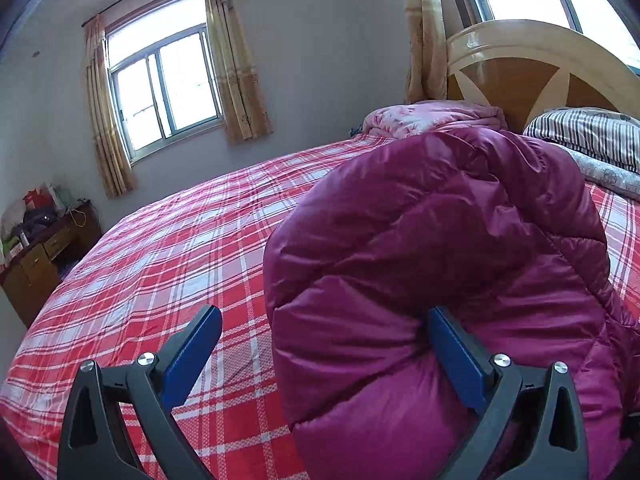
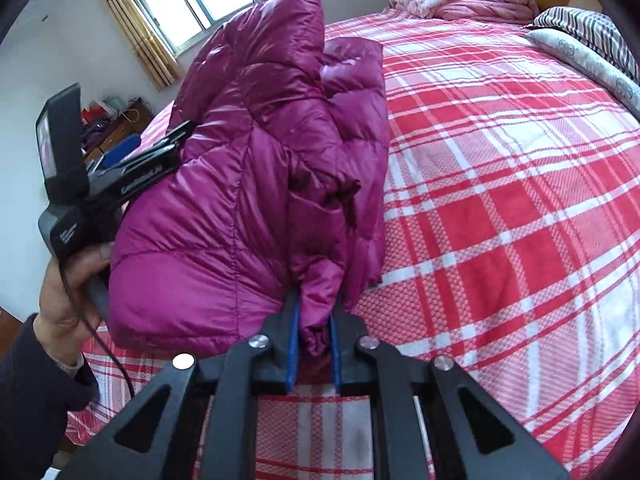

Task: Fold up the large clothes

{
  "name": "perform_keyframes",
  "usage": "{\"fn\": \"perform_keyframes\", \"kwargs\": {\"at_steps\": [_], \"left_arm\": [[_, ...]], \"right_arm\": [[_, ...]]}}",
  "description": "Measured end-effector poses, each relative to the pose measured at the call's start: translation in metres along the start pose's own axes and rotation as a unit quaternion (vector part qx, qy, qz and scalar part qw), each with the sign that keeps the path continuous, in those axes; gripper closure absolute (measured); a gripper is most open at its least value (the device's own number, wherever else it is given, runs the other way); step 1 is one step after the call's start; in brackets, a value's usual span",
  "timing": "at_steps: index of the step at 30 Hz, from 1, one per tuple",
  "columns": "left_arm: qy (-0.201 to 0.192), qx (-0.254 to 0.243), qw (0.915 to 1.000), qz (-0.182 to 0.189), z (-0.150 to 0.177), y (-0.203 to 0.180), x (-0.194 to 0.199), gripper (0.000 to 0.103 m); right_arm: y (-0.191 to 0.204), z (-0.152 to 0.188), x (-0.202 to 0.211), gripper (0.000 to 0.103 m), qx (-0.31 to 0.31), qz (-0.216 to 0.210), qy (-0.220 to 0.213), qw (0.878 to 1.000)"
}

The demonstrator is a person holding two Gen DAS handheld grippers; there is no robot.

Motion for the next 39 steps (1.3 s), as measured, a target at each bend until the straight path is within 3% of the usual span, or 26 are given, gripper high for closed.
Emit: {"fn": "perform_keyframes", "kwargs": {"at_steps": [2,5,6,8,10,12,15,19,25,39], "left_arm": [[-0.002,-0.005,1.0000,-0.004,-0.006,0.003,-0.003,0.001],[0.002,0.003,1.0000,0.001,-0.009,0.005,-0.010,0.001],[0.003,0.007,1.0000,0.003,-0.010,0.005,-0.012,0.001],[0.007,0.017,0.9998,0.005,-0.011,0.004,-0.014,0.001],[0.004,0.025,0.9997,-0.001,-0.014,0.005,-0.013,0.001],[-0.004,0.045,0.9988,-0.019,-0.018,0.012,-0.010,0.001],[-0.006,0.082,0.9963,-0.024,-0.023,0.026,-0.009,0.001],[0.033,0.067,0.9971,-0.015,-0.020,0.018,-0.030,0.001],[0.073,0.049,0.9961,-0.008,-0.011,-0.005,-0.058,0.001],[0.094,0.070,0.9930,0.013,0.003,-0.006,-0.076,0.001]], "right_arm": [[-0.003,-0.016,0.014,0.076,-0.004,0.035,-0.020,0.999],[0.004,-0.051,0.046,0.038,-0.013,0.063,-0.097,0.993],[0.010,-0.066,0.054,0.036,-0.016,0.061,-0.123,0.990],[0.026,-0.098,0.056,0.036,-0.011,0.049,-0.150,0.987],[0.037,-0.125,0.049,0.038,-0.027,0.010,-0.166,0.986],[0.050,-0.152,0.029,0.044,-0.025,-0.018,-0.168,0.985],[0.049,-0.170,-0.006,0.050,-0.017,-0.014,-0.148,0.989],[0.020,-0.157,-0.041,0.057,-0.035,0.024,-0.112,0.993],[-0.006,-0.132,-0.066,0.058,-0.060,0.029,-0.098,0.993],[-0.005,-0.123,-0.086,0.058,-0.059,0.041,-0.088,0.993]]}}
Point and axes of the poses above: each gripper's, at about its wrist camera, not at the fingertips, and x roughly against the way its jaws point, y to its left, z to its underside, the point moved 4 cm from there along -x, roughly the way its jaws point, and after that the axes turned 9 degrees about z, right-handed, at the moved point
